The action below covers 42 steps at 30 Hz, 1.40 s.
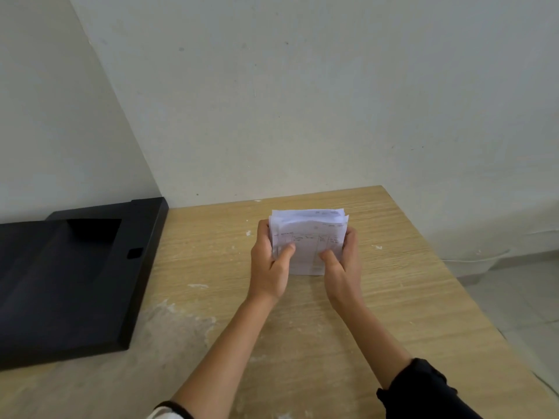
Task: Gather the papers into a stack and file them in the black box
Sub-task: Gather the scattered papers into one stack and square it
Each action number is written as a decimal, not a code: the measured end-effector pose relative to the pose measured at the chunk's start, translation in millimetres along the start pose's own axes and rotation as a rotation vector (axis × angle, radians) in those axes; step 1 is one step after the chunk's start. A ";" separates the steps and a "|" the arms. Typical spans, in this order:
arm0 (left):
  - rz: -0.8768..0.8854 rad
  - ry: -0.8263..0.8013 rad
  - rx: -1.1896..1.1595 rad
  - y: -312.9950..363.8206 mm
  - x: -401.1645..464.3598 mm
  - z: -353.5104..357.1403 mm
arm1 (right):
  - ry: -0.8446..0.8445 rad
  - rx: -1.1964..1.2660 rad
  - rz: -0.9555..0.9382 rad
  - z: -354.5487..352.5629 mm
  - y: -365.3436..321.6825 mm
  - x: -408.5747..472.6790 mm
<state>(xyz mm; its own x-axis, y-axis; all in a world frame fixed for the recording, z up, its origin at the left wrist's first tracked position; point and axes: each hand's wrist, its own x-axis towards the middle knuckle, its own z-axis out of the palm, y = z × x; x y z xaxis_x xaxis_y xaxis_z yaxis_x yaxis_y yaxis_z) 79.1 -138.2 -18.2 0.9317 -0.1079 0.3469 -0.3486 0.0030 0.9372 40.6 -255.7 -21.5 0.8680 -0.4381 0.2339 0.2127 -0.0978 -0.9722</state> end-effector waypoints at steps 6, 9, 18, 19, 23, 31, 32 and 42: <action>-0.054 -0.004 -0.055 -3.7 -0.8 2.3 | -0.094 -0.012 0.037 7.7 -1.8 3.1; -0.050 -0.027 -0.057 -4.6 1.2 1.5 | -0.122 -0.156 0.009 -2.0 -10.5 8.4; -0.057 -0.051 -0.103 -6.0 0.8 3.2 | -0.228 -1.101 -0.442 -8.2 -57.9 6.6; -0.046 -0.046 -0.083 -5.8 0.8 3.0 | -0.230 -1.105 -0.420 -9.2 -57.0 6.9; -0.026 -0.076 -0.037 -6.2 0.5 2.4 | -0.237 -0.954 -0.417 -11.9 -57.5 13.7; -0.013 -0.062 -0.025 -9.1 -0.3 -1.4 | -0.159 -0.679 -0.281 -16.9 -59.1 33.1; -0.017 -0.059 -0.025 -8.7 -0.1 -1.5 | -0.165 -0.607 -0.215 -17.2 -56.7 34.0; -0.009 -0.047 0.114 -5.0 -0.3 1.0 | -0.042 -0.136 0.002 3.0 -2.3 2.4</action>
<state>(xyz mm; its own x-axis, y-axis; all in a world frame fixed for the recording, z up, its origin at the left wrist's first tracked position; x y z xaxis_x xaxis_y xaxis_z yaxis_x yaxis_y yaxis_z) 80.5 -139.2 -23.0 0.9300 -0.1538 0.3338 -0.3520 -0.1112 0.9294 43.6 -253.9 -18.8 0.8869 -0.4009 0.2297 0.1511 -0.2181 -0.9641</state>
